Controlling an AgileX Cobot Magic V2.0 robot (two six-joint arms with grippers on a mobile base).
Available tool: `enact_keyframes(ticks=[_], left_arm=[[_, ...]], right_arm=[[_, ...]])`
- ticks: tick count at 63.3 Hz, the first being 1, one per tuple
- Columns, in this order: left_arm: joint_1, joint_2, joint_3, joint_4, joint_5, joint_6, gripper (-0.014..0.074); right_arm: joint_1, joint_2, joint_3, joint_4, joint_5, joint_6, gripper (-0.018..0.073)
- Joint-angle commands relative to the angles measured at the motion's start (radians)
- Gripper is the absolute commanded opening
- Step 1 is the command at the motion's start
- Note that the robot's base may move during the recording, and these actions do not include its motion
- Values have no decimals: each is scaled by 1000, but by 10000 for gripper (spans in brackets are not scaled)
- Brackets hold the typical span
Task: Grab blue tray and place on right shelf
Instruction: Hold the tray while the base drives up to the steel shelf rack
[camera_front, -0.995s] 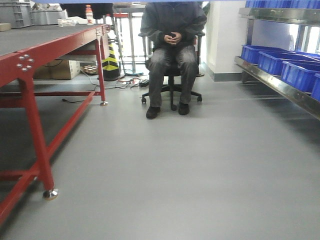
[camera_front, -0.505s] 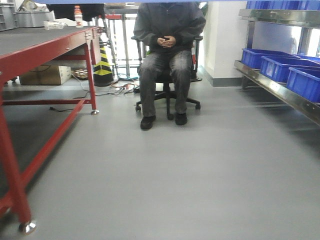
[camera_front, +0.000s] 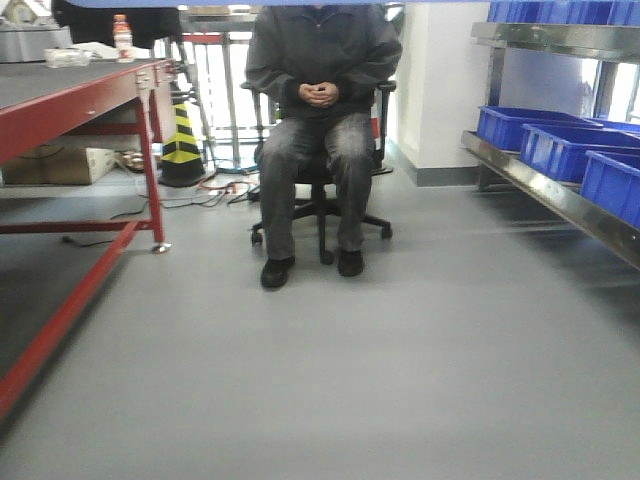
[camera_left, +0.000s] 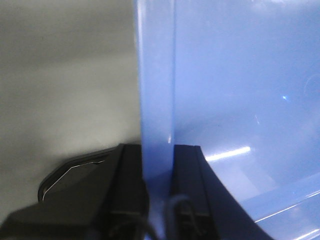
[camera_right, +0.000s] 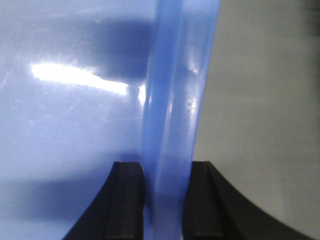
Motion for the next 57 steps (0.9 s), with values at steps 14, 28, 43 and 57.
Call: enact_keyframes(ticks=[14, 28, 43, 57], left_arm=[[-10, -32, -37, -114, 60, 17, -48], [-10, -32, -37, -121, 60, 17, -48], [-10, -32, -37, -121, 60, 17, -48], [-10, -32, -37, -121, 60, 17, -48]], right_arm=[[9, -15, -35, 36, -7, -34, 23], [9, -15, -35, 36, -11, -34, 23], [9, -15, -35, 36, -11, -34, 23], [9, -15, -35, 36, -11, -34, 23]])
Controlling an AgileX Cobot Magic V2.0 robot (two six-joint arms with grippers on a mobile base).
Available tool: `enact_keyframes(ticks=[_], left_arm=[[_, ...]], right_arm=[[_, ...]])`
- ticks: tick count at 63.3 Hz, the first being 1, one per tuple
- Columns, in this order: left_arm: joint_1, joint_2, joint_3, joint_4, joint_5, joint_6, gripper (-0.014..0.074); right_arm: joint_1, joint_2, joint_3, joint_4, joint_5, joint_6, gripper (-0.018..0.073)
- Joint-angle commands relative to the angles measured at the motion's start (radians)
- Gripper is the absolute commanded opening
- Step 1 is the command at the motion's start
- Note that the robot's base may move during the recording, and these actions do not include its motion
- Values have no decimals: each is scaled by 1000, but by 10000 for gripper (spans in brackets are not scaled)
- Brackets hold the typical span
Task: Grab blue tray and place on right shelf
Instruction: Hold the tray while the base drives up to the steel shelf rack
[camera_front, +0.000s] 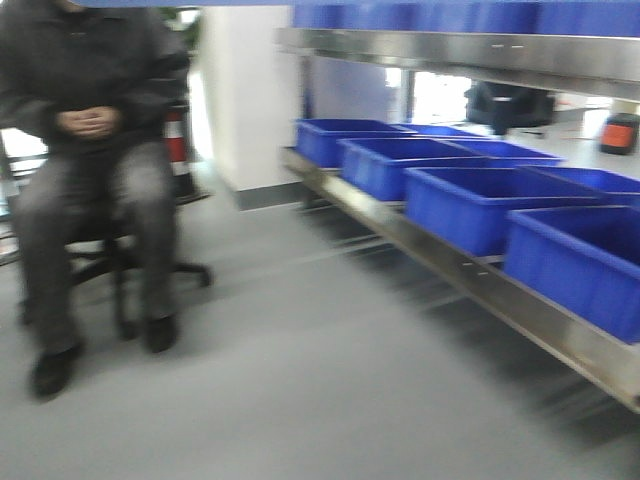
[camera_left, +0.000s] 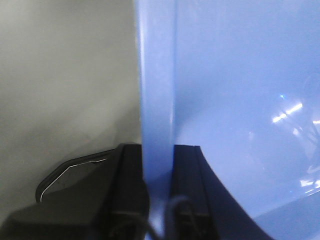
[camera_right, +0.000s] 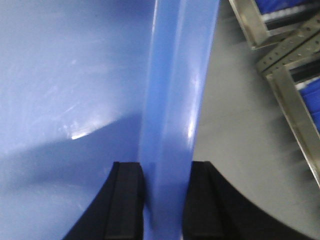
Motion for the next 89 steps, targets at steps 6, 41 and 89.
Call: enact_keyframes(ticks=[6, 41, 89], left_arm=[[-12, -31, -37, -115, 58, 17, -48], [-12, -31, -37, -115, 58, 17, -48], [-11, -31, -37, -115, 58, 17, -48]], right_arm=[[9, -15, -35, 39, -11, -35, 23], [9, -15, -35, 39, -11, -35, 23], [9, -15, -35, 39, -11, -35, 23]])
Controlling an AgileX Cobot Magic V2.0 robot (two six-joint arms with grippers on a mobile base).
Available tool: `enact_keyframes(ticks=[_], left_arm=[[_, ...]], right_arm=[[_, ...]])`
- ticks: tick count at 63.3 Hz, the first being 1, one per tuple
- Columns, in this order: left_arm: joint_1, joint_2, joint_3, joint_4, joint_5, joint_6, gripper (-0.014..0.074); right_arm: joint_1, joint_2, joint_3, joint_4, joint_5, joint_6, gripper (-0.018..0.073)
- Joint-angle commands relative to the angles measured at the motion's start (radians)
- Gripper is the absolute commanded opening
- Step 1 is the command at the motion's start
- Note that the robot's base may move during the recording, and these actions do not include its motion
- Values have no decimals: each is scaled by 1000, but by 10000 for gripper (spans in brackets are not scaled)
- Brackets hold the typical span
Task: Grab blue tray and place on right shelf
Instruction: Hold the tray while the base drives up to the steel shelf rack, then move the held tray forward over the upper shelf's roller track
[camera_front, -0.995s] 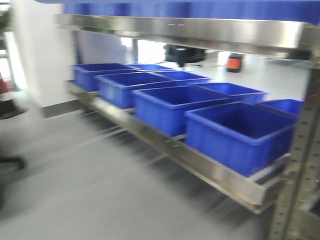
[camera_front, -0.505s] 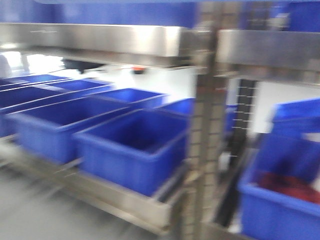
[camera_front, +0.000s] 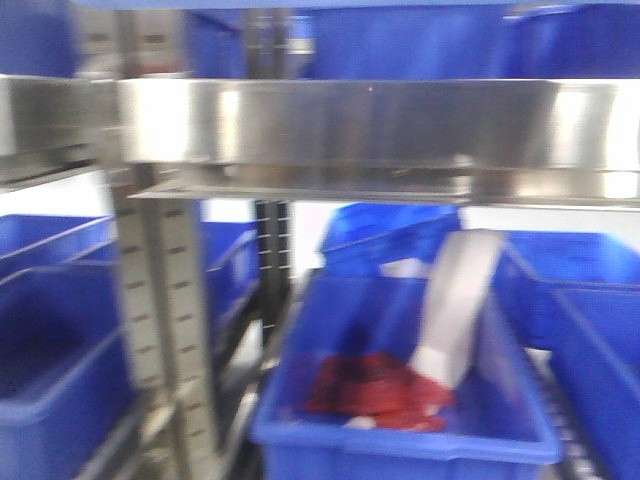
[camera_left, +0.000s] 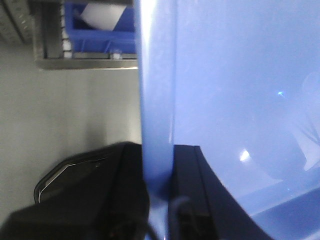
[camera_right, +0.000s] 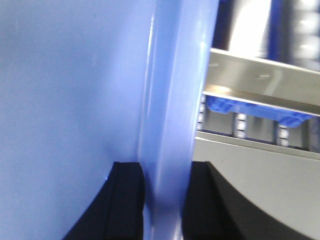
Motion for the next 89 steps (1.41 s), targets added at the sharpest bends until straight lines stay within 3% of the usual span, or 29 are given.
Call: enact_keyframes(ticks=[1, 89], left_arm=[[-11, -31, -37, -107, 58, 17, -48], [-11, -31, -37, -107, 58, 17, -48]], right_arm=[[9, -15, -35, 44, -11, -36, 23], [9, -15, -35, 44, -11, -36, 23]])
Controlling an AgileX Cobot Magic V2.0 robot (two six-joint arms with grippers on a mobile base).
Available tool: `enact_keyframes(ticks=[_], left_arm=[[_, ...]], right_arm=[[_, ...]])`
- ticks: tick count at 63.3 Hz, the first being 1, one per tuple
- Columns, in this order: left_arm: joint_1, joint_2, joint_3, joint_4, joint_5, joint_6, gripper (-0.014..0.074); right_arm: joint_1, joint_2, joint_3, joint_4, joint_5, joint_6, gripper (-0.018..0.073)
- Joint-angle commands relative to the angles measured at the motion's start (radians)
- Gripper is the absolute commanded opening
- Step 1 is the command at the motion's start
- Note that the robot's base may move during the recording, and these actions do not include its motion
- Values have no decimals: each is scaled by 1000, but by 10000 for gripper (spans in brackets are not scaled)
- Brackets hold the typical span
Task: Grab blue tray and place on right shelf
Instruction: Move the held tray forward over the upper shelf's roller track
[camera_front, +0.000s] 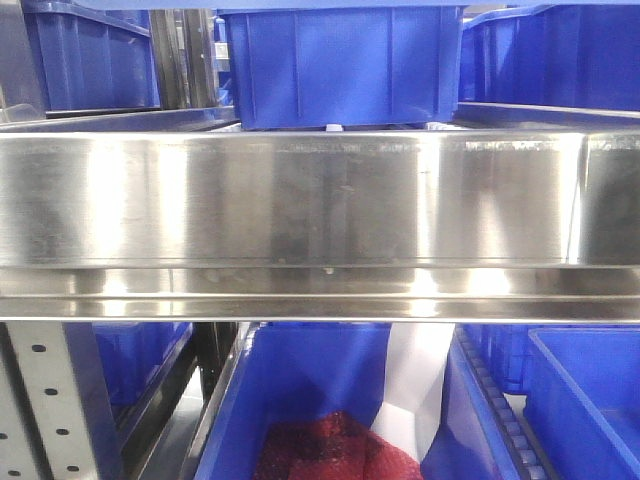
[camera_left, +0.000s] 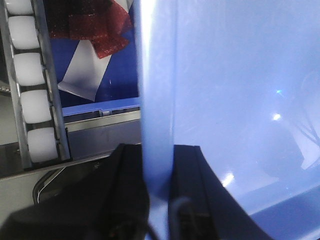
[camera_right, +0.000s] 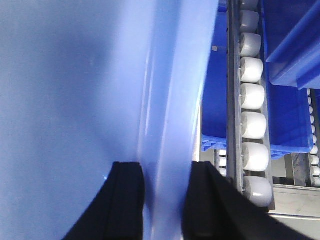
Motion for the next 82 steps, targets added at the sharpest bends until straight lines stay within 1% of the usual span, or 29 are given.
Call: enact_keyframes(ticks=[1, 43, 47, 50, 55, 60, 68, 82], left_arm=[[-11, -31, -37, -102, 58, 17, -48], [-11, -29, -37, -102, 51, 20, -48], [-7, -25, -37, -86, 10, 28, -48], [-7, -21, -40, -57, -38, 43, -48], [-2, -11, -40, -27, -114, 45, -48], [12, 2, -40, -21, -166, 53, -48], [52, 42, -40, -21, -206, 133, -48], [108, 125, -42, -21, -283, 133, -48]], right_arm=[[9, -15, -35, 46, -11, -35, 23], [9, -15, -35, 49, 0, -35, 23], [9, -15, -35, 53, 0, -35, 23], [9, -15, -35, 53, -18, -35, 23], [9, -14, -36, 53, -58, -35, 23], [9, 0, -50, 53, -72, -35, 23], [9, 69, -134, 53, -47, -37, 23], [9, 219, -277, 52, -40, -45, 23]])
